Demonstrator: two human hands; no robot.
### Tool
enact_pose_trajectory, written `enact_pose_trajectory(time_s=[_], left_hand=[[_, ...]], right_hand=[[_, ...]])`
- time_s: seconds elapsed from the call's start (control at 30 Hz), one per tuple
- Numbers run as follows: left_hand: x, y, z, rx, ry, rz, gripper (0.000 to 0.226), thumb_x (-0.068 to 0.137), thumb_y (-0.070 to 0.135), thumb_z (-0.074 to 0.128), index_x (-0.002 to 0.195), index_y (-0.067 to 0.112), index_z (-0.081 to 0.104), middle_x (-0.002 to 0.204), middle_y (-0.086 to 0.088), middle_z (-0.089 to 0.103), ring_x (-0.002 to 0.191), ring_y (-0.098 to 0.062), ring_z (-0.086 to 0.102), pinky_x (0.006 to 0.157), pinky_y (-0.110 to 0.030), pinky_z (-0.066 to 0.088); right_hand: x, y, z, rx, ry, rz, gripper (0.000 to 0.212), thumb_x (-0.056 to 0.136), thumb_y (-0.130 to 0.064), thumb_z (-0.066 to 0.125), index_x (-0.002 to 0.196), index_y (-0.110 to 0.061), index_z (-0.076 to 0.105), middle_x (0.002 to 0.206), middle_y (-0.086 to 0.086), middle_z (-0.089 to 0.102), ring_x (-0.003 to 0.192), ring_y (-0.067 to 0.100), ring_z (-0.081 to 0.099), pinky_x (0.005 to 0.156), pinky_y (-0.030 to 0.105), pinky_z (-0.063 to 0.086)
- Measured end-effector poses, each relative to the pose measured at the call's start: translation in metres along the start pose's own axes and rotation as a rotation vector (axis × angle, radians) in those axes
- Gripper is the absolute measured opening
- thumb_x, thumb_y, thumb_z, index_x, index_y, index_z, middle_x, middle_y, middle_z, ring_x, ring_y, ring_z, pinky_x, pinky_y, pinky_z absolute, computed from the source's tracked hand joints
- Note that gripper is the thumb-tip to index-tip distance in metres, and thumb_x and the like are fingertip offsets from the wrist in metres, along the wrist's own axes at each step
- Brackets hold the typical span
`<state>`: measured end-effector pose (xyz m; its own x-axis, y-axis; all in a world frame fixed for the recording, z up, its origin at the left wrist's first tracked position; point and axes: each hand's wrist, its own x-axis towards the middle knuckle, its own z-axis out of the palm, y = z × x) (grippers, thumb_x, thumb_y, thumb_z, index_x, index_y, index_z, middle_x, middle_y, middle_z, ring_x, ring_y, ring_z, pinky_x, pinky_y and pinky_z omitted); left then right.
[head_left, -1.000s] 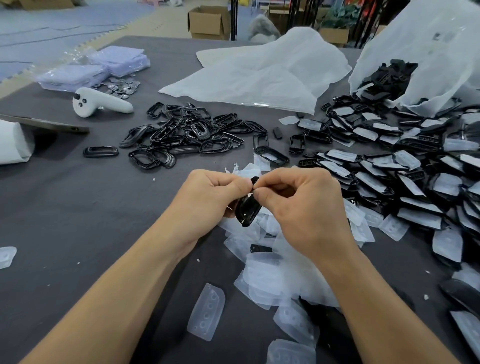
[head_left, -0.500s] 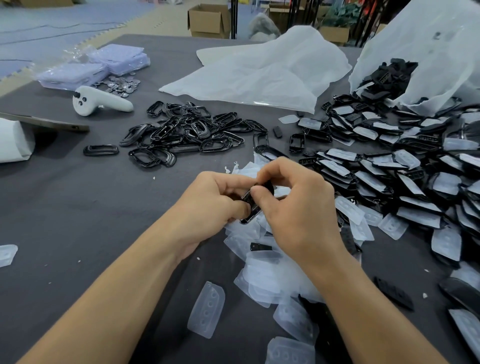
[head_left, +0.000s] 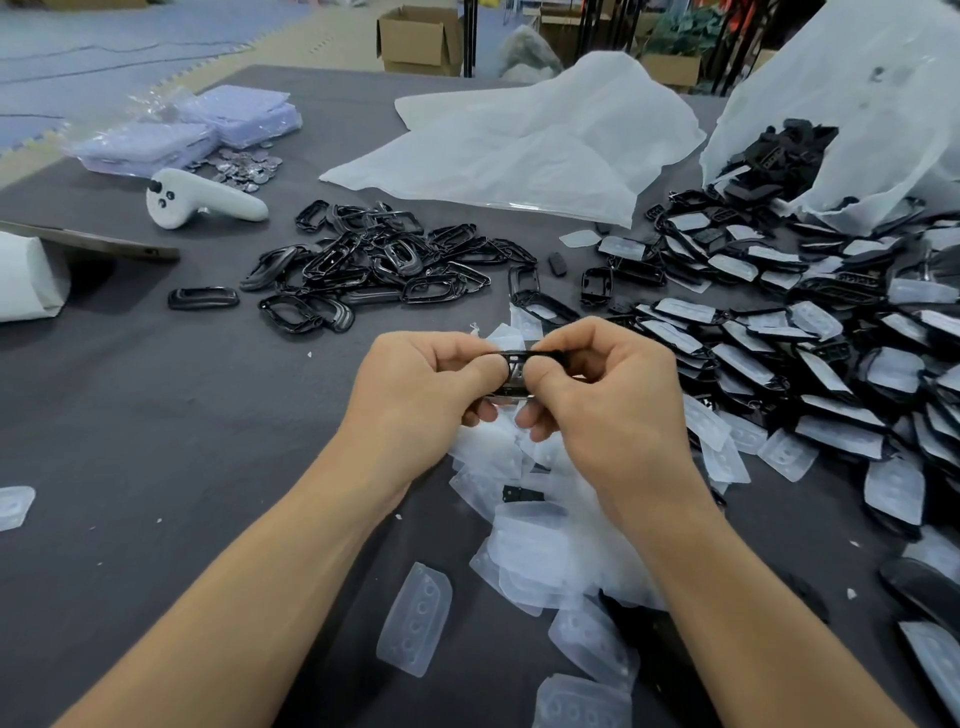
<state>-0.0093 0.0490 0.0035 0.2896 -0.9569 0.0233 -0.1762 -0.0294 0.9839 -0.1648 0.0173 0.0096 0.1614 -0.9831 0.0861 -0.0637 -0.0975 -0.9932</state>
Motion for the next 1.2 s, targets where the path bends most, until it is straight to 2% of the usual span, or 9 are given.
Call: enact_pose_trajectory(time_s=[0.13,0.3,0.43,0.63,0.73,0.83,1.07,1.13,1.2], left_hand=[[-0.004,-0.003,0.000,0.377,0.074,0.267,0.022,0.086,0.020,0.073,0.088,0.041,0.078,0.075,0.020,0.075,0.070,-0.002,0.070,0.067,-0.018,0.054],[0.001,0.002,0.006,-0.168,0.087,0.024,0.016,0.077,0.027,0.077,0.092,0.031,0.082,0.087,-0.009,0.080,0.074,-0.019,0.071,0.071,-0.032,0.061],[-0.001,0.001,0.008,-0.313,-0.083,-0.130,0.016,0.094,0.015,0.068,0.090,0.004,0.079,0.095,-0.030,0.075,0.073,-0.029,0.072,0.075,-0.042,0.065],[0.005,0.001,0.005,-0.256,0.122,-0.085,0.027,0.102,0.007,0.060,0.081,0.017,0.074,0.073,-0.003,0.075,0.066,-0.019,0.072,0.056,-0.029,0.059],[0.009,0.000,-0.002,-0.237,0.155,-0.130,0.024,0.104,0.009,0.054,0.088,0.015,0.072,0.066,0.002,0.066,0.052,-0.013,0.060,0.048,-0.027,0.055],[0.010,-0.002,-0.003,-0.220,0.217,-0.103,0.023,0.102,0.009,0.051,0.088,0.011,0.069,0.064,0.001,0.061,0.048,-0.012,0.052,0.044,-0.026,0.050],[0.010,-0.002,-0.006,-0.234,0.228,-0.084,0.026,0.100,0.005,0.050,0.085,0.015,0.069,0.067,-0.005,0.074,0.056,-0.012,0.065,0.047,-0.026,0.054],[0.009,-0.001,-0.006,-0.207,0.197,-0.081,0.029,0.098,0.005,0.050,0.082,0.018,0.071,0.066,-0.004,0.073,0.058,-0.012,0.067,0.047,-0.026,0.054],[0.008,0.000,-0.004,-0.180,0.168,-0.083,0.033,0.097,0.005,0.050,0.079,0.023,0.072,0.066,-0.002,0.073,0.061,-0.013,0.069,0.047,-0.026,0.053]], right_hand=[[-0.001,0.000,-0.004,-0.470,-0.057,-0.086,0.017,0.083,-0.013,0.073,0.077,-0.025,0.063,0.062,0.000,0.071,0.054,0.018,0.070,0.057,0.038,0.060],[-0.006,-0.011,0.003,-0.027,-0.010,0.016,0.020,0.088,-0.005,0.074,0.074,-0.017,0.065,0.054,0.011,0.067,0.041,0.026,0.061,0.042,0.029,0.048],[-0.015,-0.008,0.014,-0.107,0.077,0.009,0.016,0.091,-0.016,0.073,0.084,-0.026,0.061,0.054,0.005,0.068,0.039,0.016,0.060,0.044,0.032,0.051],[-0.012,0.001,0.008,-0.446,0.127,-0.205,0.023,0.096,-0.018,0.066,0.101,-0.037,0.054,0.062,-0.009,0.067,0.056,0.009,0.062,0.056,0.023,0.050],[-0.006,0.004,0.003,-0.704,0.011,-0.237,0.032,0.095,-0.012,0.062,0.113,-0.037,0.066,0.103,-0.014,0.068,0.097,0.006,0.059,0.087,0.021,0.046],[-0.005,0.012,0.010,-0.889,-0.226,-0.328,0.043,0.094,-0.004,0.058,0.131,-0.024,0.067,0.134,0.001,0.063,0.123,0.012,0.031,0.103,0.020,0.022],[-0.004,0.018,0.010,-0.759,-0.044,-0.337,0.012,0.087,-0.013,0.077,0.085,-0.024,0.080,0.092,-0.005,0.072,0.105,0.015,0.054,0.102,0.032,0.041],[-0.005,0.016,0.009,-0.636,0.003,-0.279,0.009,0.088,-0.020,0.077,0.087,-0.030,0.077,0.085,-0.013,0.071,0.097,0.013,0.063,0.093,0.038,0.052],[-0.007,0.011,0.010,-0.481,0.086,-0.246,0.025,0.089,-0.028,0.077,0.100,-0.048,0.068,0.079,-0.022,0.071,0.089,0.002,0.063,0.082,0.027,0.053]])
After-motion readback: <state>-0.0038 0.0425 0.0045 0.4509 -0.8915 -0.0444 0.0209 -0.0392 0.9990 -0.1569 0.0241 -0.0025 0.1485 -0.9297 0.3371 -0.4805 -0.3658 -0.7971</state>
